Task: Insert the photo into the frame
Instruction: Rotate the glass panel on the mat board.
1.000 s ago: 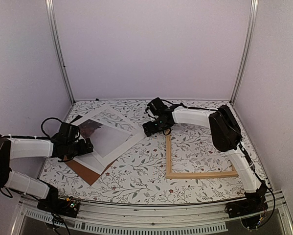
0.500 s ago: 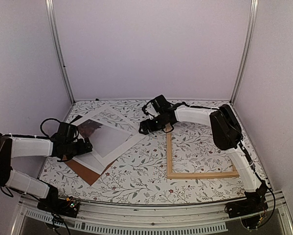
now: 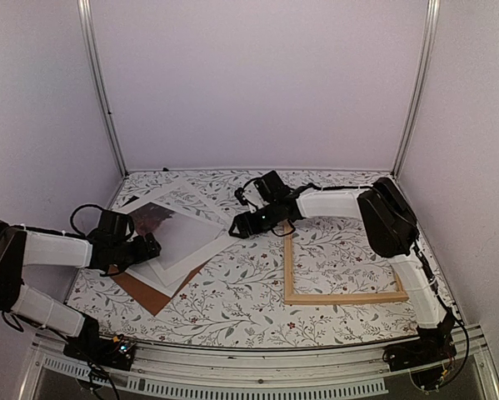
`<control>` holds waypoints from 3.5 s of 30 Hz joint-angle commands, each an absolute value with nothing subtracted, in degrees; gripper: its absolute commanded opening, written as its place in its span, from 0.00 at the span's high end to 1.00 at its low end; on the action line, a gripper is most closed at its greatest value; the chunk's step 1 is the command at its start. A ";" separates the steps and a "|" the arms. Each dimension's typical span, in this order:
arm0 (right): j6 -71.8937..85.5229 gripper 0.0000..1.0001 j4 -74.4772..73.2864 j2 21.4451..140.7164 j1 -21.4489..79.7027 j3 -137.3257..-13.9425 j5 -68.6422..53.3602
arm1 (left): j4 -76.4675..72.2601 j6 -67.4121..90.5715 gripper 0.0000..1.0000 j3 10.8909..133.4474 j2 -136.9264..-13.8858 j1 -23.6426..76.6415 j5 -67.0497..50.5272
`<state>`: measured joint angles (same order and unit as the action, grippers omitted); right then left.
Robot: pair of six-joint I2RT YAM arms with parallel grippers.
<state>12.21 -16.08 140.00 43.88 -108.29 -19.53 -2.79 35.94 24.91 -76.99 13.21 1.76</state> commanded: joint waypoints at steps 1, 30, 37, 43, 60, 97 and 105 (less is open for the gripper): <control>16.80 0.28 -15.03 135.21 44.58 -97.94 -23.27 | -5.58 37.92 0.02 23.06 -78.39 12.60 -2.25; 16.28 0.08 -11.84 132.31 46.50 -100.83 -11.30 | -0.18 38.82 0.00 23.41 -70.01 15.67 6.67; 16.04 0.08 -14.20 141.83 45.22 -111.87 -13.10 | -1.82 37.60 0.00 24.77 -74.40 15.07 7.72; 18.74 0.11 -15.66 146.66 45.09 -116.14 -13.67 | -3.78 37.48 0.01 25.78 -77.93 15.00 7.49; 29.88 0.20 -5.39 138.06 45.34 -97.60 -23.92 | -9.82 41.63 0.08 23.61 -82.31 16.73 0.93; 30.85 0.12 -4.80 120.78 49.05 -80.23 -20.25 | 6.36 40.49 0.01 26.14 -69.17 20.67 6.51; 28.61 0.09 -13.31 129.31 45.90 -93.80 -25.20 | 5.07 36.31 0.00 28.53 -72.79 14.26 0.67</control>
<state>30.52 -6.81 124.75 47.09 -88.77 -22.13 4.99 39.38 26.68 -70.89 16.19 3.95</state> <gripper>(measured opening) 0.909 0.996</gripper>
